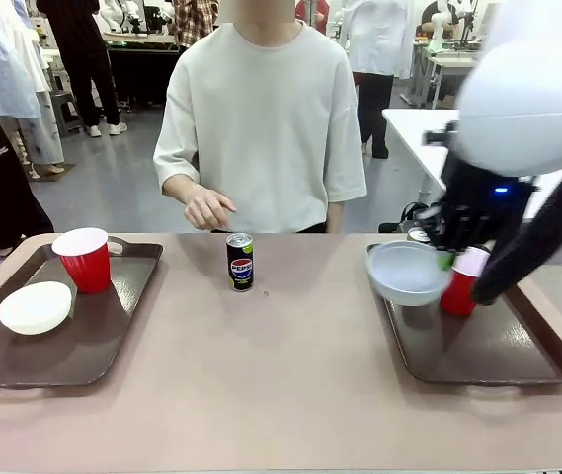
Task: Prepare tableware on both trays.
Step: Pick up a Picnic Bowl from the table and place it on a Handle tray.
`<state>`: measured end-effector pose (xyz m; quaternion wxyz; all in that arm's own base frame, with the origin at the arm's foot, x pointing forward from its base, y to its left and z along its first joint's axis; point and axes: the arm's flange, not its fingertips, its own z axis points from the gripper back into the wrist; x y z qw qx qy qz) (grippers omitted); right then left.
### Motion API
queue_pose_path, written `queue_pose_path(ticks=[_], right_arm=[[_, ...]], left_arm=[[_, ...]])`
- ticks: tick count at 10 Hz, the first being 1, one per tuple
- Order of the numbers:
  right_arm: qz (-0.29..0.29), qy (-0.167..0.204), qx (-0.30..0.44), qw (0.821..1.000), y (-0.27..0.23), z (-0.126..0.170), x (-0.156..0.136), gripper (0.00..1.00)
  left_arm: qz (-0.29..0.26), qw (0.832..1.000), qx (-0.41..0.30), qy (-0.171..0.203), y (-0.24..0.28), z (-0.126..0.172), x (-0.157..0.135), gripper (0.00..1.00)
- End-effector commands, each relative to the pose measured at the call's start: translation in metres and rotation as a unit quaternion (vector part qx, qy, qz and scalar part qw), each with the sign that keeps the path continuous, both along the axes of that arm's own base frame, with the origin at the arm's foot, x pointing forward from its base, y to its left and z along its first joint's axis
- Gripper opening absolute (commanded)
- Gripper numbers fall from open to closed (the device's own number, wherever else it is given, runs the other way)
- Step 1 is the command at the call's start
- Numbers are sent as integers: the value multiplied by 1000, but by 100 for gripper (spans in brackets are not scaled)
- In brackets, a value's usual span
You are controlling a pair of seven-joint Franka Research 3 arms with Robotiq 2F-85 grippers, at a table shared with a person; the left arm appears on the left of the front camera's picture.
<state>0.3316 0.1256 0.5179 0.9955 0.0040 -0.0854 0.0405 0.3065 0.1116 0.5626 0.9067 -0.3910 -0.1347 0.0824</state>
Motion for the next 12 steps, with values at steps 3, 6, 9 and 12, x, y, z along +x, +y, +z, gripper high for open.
queue_pose_path(ticks=[3,6,9,12], right_arm=[[-9,3,3,1000,-35,-3,0,3],[-3,13,-3,1000,-64,-25,21,3],[25,4,35,999,-91,-69,45,3],[20,26,50,998,-97,-106,58,3]], left_arm=[[-2,1000,1,-3,1,1,-1,67],[-2,1000,1,-3,1,1,-1,67],[-2,1000,1,-3,1,1,-1,67],[-2,1000,1,-3,1,1,-1,67]])
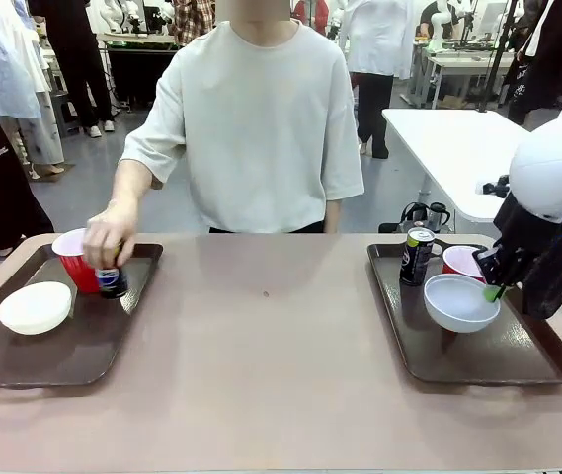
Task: Prepare tableware on both trays.
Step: Pick up a Picnic Bowl from the table and place it on a Handle tray.
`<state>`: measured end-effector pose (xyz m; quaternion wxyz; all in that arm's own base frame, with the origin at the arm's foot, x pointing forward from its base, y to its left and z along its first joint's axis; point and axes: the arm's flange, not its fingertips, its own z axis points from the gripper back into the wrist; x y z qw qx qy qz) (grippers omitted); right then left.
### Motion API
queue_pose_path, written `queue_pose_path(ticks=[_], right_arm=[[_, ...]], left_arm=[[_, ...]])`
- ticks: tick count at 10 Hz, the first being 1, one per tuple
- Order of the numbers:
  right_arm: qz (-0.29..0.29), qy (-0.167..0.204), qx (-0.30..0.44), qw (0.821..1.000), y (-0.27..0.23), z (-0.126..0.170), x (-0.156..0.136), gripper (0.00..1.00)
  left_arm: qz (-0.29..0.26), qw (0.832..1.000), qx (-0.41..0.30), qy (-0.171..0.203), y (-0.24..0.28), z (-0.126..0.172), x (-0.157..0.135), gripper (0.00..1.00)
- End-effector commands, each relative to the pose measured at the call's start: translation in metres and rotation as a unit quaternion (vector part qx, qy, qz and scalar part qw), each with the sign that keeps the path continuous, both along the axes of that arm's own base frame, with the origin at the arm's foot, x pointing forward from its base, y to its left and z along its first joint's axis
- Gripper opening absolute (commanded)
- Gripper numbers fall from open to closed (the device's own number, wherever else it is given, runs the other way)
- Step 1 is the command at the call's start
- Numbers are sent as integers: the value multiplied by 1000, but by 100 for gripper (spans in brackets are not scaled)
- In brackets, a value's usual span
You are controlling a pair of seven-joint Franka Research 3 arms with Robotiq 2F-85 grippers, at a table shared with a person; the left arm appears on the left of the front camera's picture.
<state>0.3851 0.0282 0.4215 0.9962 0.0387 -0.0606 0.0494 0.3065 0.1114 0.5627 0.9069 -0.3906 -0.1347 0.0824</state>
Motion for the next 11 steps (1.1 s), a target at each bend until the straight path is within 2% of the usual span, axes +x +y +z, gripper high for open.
queue_pose_path(ticks=[1,3,6,7,8,9,10,11], right_arm=[[11,14,21,1000,4,-25,7,3],[8,31,17,999,6,-45,11,3],[9,30,2,1000,10,-66,14,3],[13,28,4,1000,12,-63,12,36],[11,21,1,1000,13,-56,8,63],[8,15,-1,1000,12,-49,7,96],[2,13,-1,1000,13,-40,3,82],[-1,12,-1,1000,11,-27,-2,100]], left_arm=[[-2,1000,1,-3,1,1,-1,67],[-2,1000,1,-3,1,1,-1,67],[-2,1000,1,-3,1,1,-1,67],[-2,1000,1,-3,1,1,-1,67],[-2,1000,1,-3,1,1,-1,67],[-2,1000,1,-3,1,1,-1,67],[-2,1000,1,-3,1,1,-1,67],[-2,1000,1,-3,1,1,-1,67]])
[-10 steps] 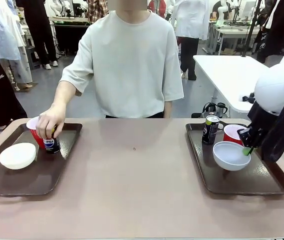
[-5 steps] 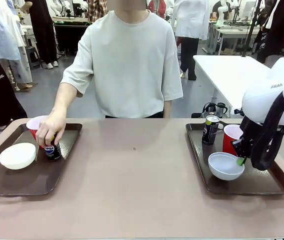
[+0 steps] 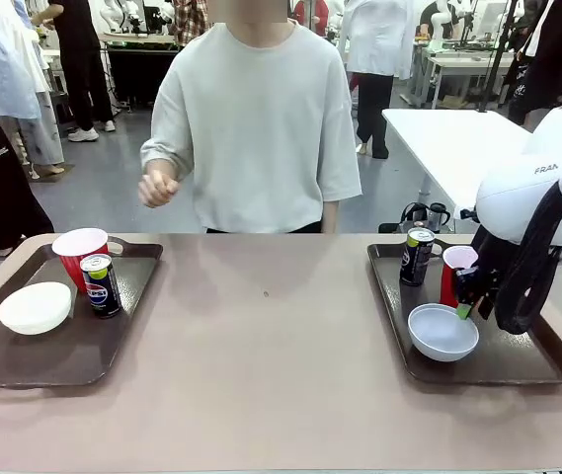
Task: Prepare tableware on both trays.
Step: Pick up a Picnic Bowl from the table and place it on a Handle tray.
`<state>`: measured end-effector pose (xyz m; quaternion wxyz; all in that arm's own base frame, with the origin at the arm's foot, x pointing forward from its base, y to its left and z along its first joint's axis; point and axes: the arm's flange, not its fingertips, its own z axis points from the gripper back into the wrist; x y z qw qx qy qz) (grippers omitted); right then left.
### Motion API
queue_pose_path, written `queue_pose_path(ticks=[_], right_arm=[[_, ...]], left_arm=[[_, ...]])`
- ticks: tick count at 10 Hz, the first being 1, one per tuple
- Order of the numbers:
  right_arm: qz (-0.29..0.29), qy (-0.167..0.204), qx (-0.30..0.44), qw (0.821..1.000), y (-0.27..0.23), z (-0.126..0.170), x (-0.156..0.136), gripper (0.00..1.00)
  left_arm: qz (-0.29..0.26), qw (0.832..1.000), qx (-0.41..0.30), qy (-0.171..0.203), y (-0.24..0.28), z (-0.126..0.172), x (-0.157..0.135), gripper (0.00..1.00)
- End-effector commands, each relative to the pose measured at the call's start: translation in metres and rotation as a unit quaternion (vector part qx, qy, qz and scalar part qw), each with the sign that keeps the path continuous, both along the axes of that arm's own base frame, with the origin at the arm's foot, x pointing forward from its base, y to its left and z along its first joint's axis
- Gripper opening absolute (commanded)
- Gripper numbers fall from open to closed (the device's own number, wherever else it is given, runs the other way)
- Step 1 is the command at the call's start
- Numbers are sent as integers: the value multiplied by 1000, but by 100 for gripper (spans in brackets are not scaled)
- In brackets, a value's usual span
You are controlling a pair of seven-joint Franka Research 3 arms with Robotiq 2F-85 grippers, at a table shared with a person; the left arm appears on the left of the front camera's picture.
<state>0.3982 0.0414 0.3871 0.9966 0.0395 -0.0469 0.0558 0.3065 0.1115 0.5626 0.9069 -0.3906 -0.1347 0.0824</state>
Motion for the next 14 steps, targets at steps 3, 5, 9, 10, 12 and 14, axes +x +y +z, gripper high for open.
queue_pose_path(ticks=[3,5,9,10,12,14], right_arm=[[-8,-3,51,999,-4,75,-38,68],[-17,9,182,983,-15,126,-60,88],[-85,26,449,889,-90,187,-107,88],[-93,41,485,869,-109,186,-111,88],[-118,52,533,836,-138,179,-118,88],[-115,45,513,850,-136,188,-125,88]], left_arm=[[-2,1000,1,-3,1,1,-1,67],[-2,1000,1,-3,1,1,-1,67],[-2,1000,1,-3,1,1,-1,67],[-2,1000,1,-3,1,1,-1,67],[-2,1000,1,-3,1,1,-1,67],[-2,1000,1,-3,1,1,-1,67]])
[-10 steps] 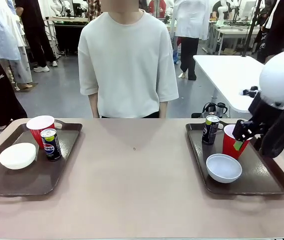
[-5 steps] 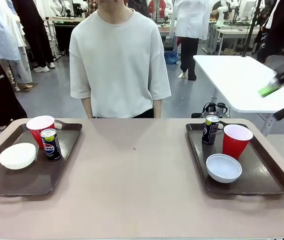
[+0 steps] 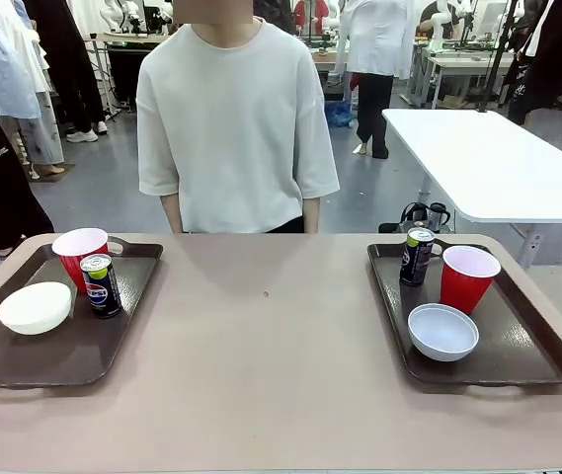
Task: Prepare tableware on both trays.
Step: Pick up a Picnic Bowl from the table and place it on a Handle tray.
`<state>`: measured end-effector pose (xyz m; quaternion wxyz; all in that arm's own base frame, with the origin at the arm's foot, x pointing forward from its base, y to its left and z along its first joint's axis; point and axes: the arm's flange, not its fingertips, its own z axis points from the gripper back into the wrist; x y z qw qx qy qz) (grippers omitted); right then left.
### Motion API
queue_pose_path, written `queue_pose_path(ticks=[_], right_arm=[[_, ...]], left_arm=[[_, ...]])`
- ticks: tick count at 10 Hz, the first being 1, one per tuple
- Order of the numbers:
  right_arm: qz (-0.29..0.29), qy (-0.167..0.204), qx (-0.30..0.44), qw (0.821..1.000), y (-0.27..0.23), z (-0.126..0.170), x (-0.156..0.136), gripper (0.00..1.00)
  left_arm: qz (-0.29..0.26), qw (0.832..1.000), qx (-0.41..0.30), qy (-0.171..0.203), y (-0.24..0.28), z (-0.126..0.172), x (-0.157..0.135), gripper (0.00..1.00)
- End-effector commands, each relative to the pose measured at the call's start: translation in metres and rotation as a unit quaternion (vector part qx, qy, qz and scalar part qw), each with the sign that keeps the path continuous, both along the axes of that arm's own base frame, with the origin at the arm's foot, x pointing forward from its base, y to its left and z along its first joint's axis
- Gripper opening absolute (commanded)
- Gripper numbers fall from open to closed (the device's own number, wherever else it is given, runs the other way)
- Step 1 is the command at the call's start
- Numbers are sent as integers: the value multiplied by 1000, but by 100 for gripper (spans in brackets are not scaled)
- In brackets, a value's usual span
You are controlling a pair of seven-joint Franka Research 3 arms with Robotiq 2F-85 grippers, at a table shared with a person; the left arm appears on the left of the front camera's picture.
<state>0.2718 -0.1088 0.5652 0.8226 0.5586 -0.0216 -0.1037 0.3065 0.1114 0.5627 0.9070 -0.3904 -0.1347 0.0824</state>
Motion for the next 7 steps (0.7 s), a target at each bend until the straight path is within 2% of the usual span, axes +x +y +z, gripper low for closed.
queue_pose_path(ticks=[1,7], right_arm=[[6,-9,-22,1000,14,10,1,88],[6,-9,-22,1000,14,10,1,88]], left_arm=[[-2,1000,0,-3,2,0,-1,67],[-2,1000,0,-3,2,0,-1,67]])
